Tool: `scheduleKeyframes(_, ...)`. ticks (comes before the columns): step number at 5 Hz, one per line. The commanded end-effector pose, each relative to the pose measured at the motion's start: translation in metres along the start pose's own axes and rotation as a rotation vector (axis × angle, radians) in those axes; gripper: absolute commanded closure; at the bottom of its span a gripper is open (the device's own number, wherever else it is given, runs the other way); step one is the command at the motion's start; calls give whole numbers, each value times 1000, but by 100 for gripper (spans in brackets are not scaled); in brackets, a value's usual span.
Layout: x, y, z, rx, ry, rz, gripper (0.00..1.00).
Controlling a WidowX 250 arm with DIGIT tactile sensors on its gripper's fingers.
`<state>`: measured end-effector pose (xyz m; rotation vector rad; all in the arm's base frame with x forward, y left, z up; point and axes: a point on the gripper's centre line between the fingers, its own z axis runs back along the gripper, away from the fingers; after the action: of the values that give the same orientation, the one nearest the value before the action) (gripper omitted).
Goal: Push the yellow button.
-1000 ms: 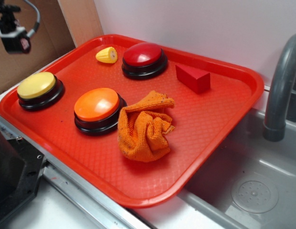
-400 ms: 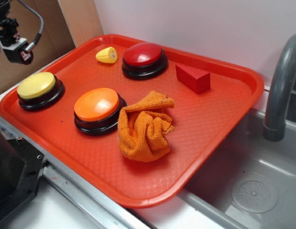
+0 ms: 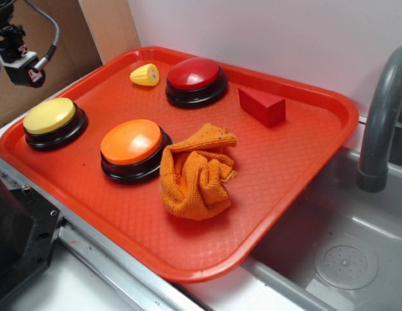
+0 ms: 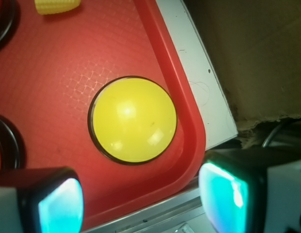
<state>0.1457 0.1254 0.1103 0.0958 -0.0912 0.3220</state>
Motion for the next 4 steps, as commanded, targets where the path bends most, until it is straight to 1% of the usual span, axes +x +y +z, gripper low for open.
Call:
scheduleKeyframes(1,42,5,-36,36,-37,55,0)
scheduleKeyframes(2,43,-3,-61,17,-2,42,0)
scheduleKeyframes(3,35,-7,-59,-39,39,102,0)
scheduleKeyframes(4,35,-2,-69,-60,78,142,0)
